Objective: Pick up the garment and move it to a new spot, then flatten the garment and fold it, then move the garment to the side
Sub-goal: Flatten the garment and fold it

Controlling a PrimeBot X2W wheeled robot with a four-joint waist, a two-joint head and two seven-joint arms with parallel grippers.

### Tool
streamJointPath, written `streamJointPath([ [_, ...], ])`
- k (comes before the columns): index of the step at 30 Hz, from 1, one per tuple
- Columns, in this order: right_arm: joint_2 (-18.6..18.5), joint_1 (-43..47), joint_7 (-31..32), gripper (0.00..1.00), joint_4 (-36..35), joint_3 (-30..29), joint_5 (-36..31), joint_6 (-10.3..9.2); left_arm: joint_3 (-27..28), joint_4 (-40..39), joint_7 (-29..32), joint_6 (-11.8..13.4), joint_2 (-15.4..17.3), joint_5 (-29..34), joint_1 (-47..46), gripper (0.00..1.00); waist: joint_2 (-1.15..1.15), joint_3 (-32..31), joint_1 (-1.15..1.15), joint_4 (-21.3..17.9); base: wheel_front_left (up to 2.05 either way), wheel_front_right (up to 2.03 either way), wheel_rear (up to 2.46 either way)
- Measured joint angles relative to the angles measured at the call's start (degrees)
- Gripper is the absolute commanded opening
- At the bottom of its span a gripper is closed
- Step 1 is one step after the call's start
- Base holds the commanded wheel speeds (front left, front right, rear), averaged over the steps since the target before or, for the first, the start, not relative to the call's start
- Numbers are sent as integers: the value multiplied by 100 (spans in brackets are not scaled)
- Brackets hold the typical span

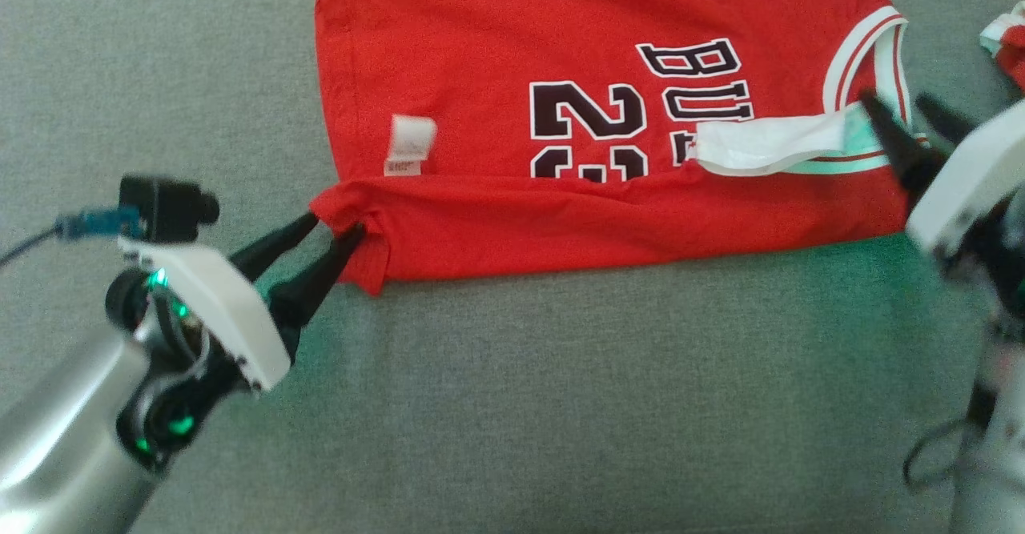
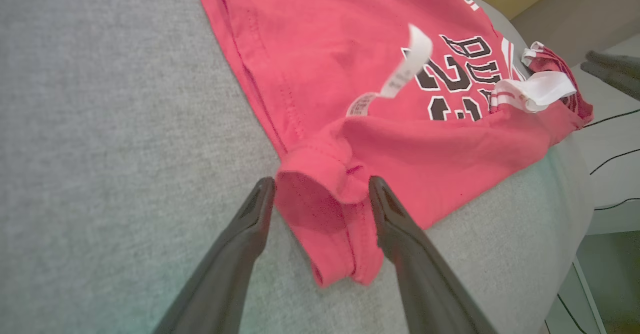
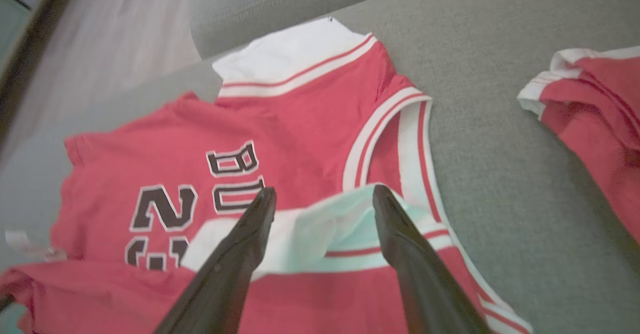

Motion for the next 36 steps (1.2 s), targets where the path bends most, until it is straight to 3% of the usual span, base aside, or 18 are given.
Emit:
streamJointPath([
  [2, -15, 496, -25, 100, -444, 224, -400, 0, 29, -141, -205, 119, 71, 41, 257, 100, 0, -26, 1, -15, 0, 0, 0],
  [5, -455, 1418, -224, 100, -781, 589, -911, 0, 43, -458, -481, 326, 97, 94, 682, 100, 0, -12, 0, -25, 0, 0, 0],
  [11, -614, 1445, -720, 100, -510, 381, -1257, 0, 35, -532, -636, 522, 111, 312, 829, 100, 0, 98, 1, 9, 0, 0, 0],
  [20, -732, 1101, -712, 100, 171, 401, -1514, 0, -32, -450, -630, 509, -14, 369, 703, 100, 0, 199, 1, 87, 0, 0, 0],
  [36, -902, 1111, -486, 100, 225, 472, -1356, 0, -205, -305, -474, 359, -256, 328, 498, 100, 0, 205, 1, 0, 0, 0, 0],
])
